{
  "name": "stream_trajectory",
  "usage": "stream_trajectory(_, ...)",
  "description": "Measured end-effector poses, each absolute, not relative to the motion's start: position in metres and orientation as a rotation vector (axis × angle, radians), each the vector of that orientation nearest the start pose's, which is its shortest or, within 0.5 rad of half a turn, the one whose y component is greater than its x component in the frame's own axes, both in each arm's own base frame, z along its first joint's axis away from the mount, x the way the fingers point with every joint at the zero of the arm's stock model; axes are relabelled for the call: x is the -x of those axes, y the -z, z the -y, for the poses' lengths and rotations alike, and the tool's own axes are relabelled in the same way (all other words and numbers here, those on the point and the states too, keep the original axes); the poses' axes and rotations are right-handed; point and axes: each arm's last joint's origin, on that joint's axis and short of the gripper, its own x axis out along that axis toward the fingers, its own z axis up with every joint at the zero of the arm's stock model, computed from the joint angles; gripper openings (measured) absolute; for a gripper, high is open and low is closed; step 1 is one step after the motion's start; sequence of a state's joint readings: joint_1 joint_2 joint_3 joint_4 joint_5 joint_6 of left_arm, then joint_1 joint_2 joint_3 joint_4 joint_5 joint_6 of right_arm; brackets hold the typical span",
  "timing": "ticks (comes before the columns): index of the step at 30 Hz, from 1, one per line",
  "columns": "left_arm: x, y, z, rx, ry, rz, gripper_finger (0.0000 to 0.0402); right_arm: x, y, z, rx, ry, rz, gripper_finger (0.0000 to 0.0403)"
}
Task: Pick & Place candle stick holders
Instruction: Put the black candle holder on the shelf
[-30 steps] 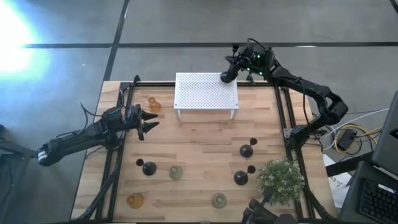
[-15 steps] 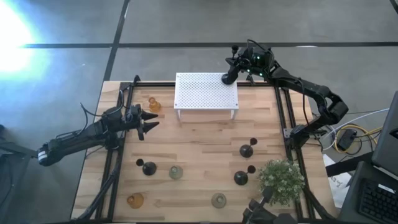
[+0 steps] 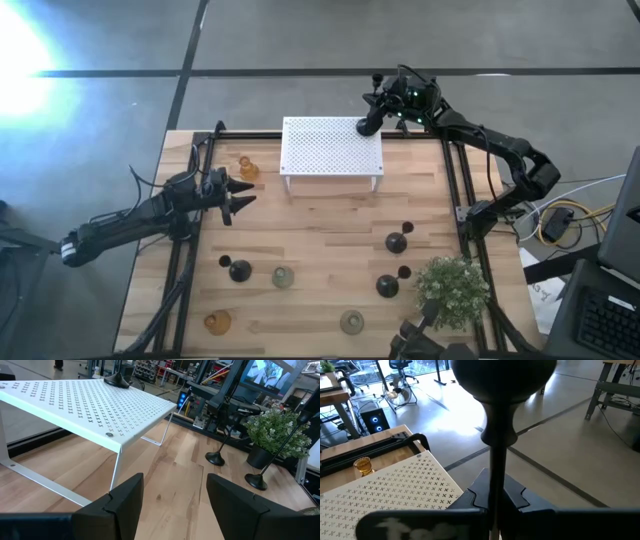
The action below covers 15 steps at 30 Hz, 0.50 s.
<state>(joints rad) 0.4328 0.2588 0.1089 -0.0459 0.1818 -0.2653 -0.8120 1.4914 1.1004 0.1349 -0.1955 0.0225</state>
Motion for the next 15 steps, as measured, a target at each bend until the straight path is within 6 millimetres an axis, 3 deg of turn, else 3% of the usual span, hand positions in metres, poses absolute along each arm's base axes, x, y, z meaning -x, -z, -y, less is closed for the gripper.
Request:
stream_trajectory(10, -0.1024, -0.1752, -0.0415, 0.322, -0.274, -0.152, 0.0222, -0.2395, -0.305, 0.2437, -0.148, 0.598, -0.213, 0.0012)
stream_trajectory(15, -0.1024, -0.1751, -0.0415, 0.322, -0.274, -0.153, 0.0222, -0.24, -0.3073, 0.244, -0.142, 0.595, -0.205, 0.0051)
